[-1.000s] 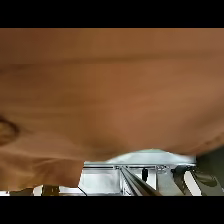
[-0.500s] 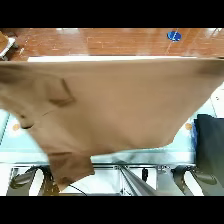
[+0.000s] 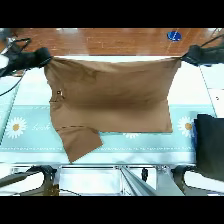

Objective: Fold the shirts.

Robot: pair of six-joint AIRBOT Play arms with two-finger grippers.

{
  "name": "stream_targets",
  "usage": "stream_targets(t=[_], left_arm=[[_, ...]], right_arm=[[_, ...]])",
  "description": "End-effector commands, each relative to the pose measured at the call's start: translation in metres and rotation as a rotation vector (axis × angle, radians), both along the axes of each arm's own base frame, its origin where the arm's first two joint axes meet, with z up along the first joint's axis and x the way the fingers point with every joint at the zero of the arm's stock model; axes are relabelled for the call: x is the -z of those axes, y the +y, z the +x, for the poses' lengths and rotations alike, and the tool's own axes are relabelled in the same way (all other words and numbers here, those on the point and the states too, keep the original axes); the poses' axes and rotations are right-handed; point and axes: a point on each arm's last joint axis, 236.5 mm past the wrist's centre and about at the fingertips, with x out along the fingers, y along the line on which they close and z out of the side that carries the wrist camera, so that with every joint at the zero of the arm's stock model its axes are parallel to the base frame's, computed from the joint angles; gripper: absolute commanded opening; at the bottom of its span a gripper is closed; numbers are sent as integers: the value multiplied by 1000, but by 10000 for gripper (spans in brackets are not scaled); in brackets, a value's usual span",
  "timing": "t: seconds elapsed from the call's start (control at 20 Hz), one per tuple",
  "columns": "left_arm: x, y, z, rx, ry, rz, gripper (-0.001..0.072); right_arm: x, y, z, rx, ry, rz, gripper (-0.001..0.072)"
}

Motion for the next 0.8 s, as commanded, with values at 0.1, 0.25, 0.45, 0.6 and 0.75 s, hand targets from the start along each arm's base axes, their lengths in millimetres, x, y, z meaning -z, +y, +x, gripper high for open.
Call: stream_targets(t=[0.1, 0.25, 0.45, 0.6, 0.75], left_arm=[[80, -17, 68, -65, 126, -111, 22], [107, -18, 70, -92, 188, -144, 22], [122, -13, 55, -73, 274, -153, 23], [124, -11, 22, 28, 398, -137, 23], [121, -4, -24, 207, 509, -71, 23]], right_arm=[[86, -4, 83, 66, 92, 155, 22], [109, -3, 98, 61, 143, 187, 22], [123, -10, 99, 67, 173, 197, 22], [126, -16, 78, 27, 248, 220, 22], [125, -32, 39, -49, 351, 244, 22]])
